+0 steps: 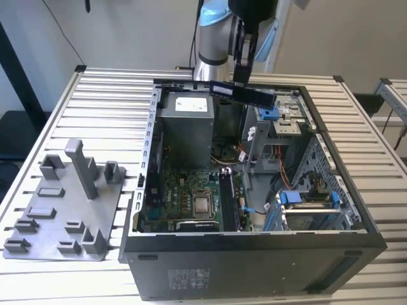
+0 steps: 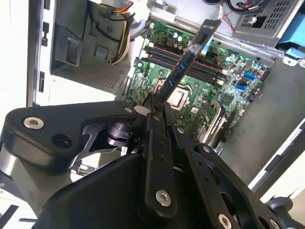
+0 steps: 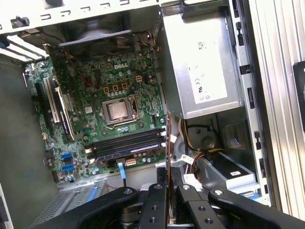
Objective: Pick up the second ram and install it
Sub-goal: 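Insert the second ram into the second slot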
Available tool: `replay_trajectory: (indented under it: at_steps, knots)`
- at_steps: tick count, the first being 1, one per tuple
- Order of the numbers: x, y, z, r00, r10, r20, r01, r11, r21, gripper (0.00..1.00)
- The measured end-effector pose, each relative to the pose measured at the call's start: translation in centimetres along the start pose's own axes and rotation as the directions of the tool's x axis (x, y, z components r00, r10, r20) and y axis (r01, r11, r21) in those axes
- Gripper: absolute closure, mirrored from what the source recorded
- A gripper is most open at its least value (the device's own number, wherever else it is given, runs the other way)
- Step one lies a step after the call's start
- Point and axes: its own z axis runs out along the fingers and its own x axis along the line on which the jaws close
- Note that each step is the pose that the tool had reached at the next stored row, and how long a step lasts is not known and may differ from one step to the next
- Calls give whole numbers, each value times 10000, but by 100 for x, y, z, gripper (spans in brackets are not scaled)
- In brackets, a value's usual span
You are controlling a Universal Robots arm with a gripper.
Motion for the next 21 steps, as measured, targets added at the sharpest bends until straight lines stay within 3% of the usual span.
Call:
replay_trajectory:
  at_steps: [5,11,15,21]
  knots:
    - [0,0,2,9982,598,-2,-598,9982,43,86]
    - [0,0,5,9919,1274,0,-1274,9918,92,86]
    - [0,0,8,9843,1763,4,-1763,9843,127,86]
    - [1,0,11,9678,2517,12,-2517,9676,182,86]
